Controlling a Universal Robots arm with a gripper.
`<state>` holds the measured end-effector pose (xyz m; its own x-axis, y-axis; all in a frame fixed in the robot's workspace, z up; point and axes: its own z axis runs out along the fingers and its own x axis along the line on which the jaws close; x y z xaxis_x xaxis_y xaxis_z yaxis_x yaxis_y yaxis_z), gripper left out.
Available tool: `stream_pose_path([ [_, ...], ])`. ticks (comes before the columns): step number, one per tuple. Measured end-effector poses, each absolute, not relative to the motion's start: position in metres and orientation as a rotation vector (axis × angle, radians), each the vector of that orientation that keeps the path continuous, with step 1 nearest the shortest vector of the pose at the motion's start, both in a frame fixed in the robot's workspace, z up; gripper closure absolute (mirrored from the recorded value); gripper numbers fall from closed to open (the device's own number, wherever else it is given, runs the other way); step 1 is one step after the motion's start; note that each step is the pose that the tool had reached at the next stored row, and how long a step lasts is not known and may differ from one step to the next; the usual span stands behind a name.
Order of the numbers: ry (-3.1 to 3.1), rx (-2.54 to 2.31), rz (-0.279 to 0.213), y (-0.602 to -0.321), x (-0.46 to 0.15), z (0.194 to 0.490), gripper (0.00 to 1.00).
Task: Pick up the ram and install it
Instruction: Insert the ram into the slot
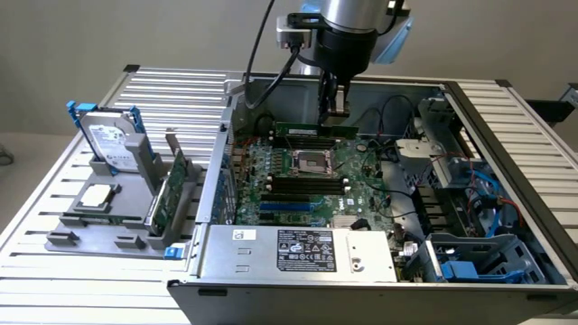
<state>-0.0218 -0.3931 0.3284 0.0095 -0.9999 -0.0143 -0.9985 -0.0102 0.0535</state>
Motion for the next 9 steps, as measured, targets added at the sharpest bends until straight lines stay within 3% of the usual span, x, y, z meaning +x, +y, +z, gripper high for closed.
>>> stream_pose_path([
  [9,-2.191,2.212,-0.074,-0.3931,-0.0228,0.3206,0.86],
])
